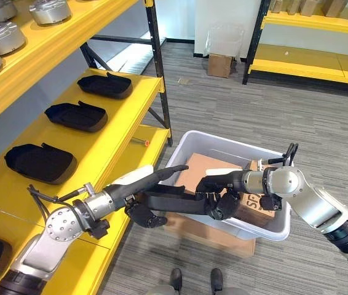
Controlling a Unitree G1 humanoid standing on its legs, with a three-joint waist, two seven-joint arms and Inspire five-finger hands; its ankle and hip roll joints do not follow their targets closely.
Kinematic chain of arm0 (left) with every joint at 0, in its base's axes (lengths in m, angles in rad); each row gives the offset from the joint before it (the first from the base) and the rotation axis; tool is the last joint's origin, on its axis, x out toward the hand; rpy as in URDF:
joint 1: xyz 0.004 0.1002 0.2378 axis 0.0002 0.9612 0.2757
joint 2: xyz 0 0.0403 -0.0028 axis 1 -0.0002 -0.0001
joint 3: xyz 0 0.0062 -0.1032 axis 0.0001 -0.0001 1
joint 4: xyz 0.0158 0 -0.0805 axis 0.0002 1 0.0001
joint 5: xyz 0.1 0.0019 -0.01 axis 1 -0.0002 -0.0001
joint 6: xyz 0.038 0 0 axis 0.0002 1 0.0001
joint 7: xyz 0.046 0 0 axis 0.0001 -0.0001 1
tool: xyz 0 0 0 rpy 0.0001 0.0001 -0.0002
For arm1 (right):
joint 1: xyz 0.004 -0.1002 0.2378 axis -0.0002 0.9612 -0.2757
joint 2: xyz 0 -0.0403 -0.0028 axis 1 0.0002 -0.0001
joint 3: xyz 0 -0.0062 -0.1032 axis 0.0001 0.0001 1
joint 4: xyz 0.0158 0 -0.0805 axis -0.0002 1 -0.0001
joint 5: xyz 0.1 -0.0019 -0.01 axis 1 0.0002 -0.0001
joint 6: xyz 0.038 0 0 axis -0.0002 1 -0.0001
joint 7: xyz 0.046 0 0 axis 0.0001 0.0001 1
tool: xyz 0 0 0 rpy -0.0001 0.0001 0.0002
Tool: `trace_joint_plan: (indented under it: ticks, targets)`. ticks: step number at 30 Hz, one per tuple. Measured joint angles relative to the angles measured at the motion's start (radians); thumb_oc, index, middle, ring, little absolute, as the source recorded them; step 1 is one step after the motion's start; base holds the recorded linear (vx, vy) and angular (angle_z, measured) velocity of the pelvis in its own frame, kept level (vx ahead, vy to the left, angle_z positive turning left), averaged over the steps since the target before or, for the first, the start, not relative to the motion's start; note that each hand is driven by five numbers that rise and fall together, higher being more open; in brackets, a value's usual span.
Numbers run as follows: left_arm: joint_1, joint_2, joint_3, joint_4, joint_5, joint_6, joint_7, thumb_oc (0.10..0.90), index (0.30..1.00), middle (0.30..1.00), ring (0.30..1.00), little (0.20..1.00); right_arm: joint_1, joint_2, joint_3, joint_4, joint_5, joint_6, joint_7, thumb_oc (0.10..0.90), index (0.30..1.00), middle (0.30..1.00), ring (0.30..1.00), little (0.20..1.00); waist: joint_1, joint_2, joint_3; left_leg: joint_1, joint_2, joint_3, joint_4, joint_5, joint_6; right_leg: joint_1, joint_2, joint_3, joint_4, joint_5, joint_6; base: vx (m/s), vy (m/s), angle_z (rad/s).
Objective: Move parts from the plastic box to the shelf.
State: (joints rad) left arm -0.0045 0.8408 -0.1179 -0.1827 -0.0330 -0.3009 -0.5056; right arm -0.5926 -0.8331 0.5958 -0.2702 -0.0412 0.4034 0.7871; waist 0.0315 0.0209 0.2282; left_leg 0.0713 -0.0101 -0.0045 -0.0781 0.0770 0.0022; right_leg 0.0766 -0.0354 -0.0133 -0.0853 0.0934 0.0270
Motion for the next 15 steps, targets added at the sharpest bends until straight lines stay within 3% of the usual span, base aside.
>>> trace_joint_plan:
  ticks: [11, 15]
  targets:
    - [-0.004, -0.004, -0.068, 0.019, 0.014, 0.041, 0.017, 0.9, 1.0, 1.0, 1.0, 1.0, -0.002, 0.012, 0.025, 0.003, -0.037, -0.002, 0.021, 0.4, 0.3, 0.3, 0.3, 0.3, -0.002, -0.01, -0.01, 0.002, 0.003, 0.002, 0.0, 0.0, 0.0, 0.001, 0.003, 0.001, 0.0, 0.001, -0.001, 0.0, 0.0, 0.0]
    - [-0.007, -0.035, -0.087, 0.043, 0.141, 0.049, 0.088, 0.9, 1.0, 1.0, 1.0, 1.0, -0.005, 0.014, 0.028, 0.009, -0.046, -0.001, 0.02, 0.4, 0.3, 0.3, 0.3, 0.3, -0.001, -0.011, -0.012, 0.002, 0.003, 0.002, 0.0, 0.0, 0.0, 0.001, 0.003, 0.002, 0.0, 0.002, -0.001, 0.0, 0.0, 0.0]
